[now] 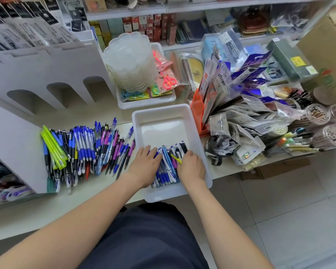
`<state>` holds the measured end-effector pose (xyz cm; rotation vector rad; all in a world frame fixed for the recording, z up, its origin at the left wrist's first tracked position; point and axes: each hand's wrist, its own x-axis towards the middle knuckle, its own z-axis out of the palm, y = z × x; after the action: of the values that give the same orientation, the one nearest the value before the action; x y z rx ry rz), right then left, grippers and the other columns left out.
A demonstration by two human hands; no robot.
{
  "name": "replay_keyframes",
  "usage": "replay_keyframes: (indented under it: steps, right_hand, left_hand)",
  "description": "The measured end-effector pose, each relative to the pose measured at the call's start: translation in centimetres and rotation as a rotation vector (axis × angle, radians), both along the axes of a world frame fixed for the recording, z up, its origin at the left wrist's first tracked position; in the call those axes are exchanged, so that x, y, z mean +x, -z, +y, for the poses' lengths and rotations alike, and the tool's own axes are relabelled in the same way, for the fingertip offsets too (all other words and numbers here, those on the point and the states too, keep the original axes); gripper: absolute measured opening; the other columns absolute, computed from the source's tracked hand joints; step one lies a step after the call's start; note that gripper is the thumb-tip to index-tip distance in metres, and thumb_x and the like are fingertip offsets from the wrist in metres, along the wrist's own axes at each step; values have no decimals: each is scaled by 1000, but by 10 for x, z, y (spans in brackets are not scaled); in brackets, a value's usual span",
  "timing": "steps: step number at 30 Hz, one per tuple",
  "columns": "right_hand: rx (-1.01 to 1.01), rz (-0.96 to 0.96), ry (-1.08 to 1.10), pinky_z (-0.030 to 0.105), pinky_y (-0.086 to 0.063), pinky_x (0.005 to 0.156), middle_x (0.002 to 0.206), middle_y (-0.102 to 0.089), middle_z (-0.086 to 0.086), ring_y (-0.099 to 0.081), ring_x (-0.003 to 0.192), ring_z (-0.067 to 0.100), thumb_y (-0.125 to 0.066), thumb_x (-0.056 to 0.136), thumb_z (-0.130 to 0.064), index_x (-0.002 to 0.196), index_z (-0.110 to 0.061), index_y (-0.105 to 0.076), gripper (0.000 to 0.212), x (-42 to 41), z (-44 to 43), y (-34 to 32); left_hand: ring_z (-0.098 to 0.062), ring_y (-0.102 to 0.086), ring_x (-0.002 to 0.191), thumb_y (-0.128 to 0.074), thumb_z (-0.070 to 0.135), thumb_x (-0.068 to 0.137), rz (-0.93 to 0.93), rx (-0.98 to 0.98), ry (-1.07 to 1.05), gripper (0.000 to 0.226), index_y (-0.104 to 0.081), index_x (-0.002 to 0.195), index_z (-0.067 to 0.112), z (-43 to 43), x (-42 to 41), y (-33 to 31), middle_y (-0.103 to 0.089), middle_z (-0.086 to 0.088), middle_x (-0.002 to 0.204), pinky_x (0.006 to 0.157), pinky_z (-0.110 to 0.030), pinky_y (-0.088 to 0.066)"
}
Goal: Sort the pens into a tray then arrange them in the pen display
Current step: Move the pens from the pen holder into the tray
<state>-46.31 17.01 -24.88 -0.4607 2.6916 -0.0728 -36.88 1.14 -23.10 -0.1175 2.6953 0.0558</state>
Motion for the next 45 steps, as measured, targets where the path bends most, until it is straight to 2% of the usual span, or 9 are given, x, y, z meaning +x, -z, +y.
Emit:
replay_keyframes:
  steps: [5,8,12,16,20,24,31,39,45]
  right_hand:
    - [140,42,-72,38,-56,88,128,-69,20,-68,114,34,-55,103,-6,140,7,-52,39,3,3,-3]
    - [178,96,-132,37,-53,94,128,-67,20,-64,116,33,-51,104,-4,139,5,-53,37,7,4,-5]
    - [135,76,-100,34,-57,78,119,-72,14,-73,105,29,-54,103,-1,130,-1,-58,27,4,7,-12]
    - [198,68,-96,30,-45,68,108,-74,5,-70,102,25,-53,101,1,113,-16,-70,27,6,8,-21]
    - [226,42,-80,32,-46,70,111,-73,8,-63,113,29,-55,100,1,114,-16,-69,26,11,8,-23]
    - [93,98,-15,36,-54,75,116,-69,10,-67,107,29,-59,104,-15,123,-11,-63,20,15,10,-23]
    - [-25,38,-233,36,-41,67,116,-62,11,-68,94,33,-54,100,1,119,-11,-57,23,9,15,-19]
    - [-180,75,-132,37,-43,70,109,-64,10,-63,96,33,-59,96,-10,107,-10,-66,13,11,10,-19]
    - [-635,11,-86,43,-54,83,103,-72,7,-66,94,25,-56,99,-13,114,-11,-72,22,36,-40,-33]
  left_hand:
    - [-41,-35,145,-55,21,99,-74,50,-2,61,-35,156,10,4,-6,5,-36,-20,159,123,-50,-28]
    - [-37,-40,139,-54,6,96,-110,226,-64,51,-42,146,6,9,-9,9,-39,-20,152,115,-46,-40]
    - [-39,-39,147,-53,-6,91,-54,364,-102,49,-54,139,6,13,-12,8,-34,-19,160,116,-47,-43]
    - [-37,-41,135,-56,-6,89,65,254,-136,53,-53,139,11,17,-6,7,-39,-16,151,105,-41,-43]
    - [-38,-42,122,-58,2,92,-55,195,-73,48,-51,138,12,18,-7,7,-42,-14,144,102,-40,-38]
    - [-37,-41,125,-54,-2,91,-22,255,-30,60,-48,148,16,21,-9,12,-43,-11,147,107,-40,-39]
    - [-38,-35,139,-59,8,97,-57,241,124,63,-43,156,20,19,-4,18,-33,-7,160,111,-48,-47]
    - [-26,-54,116,-53,6,96,195,394,-30,41,-67,133,18,1,2,2,-62,-2,128,97,-45,-52]
    - [-26,-58,93,-60,5,92,521,391,-319,18,-67,105,14,-38,20,-15,-61,-1,102,71,-42,-53]
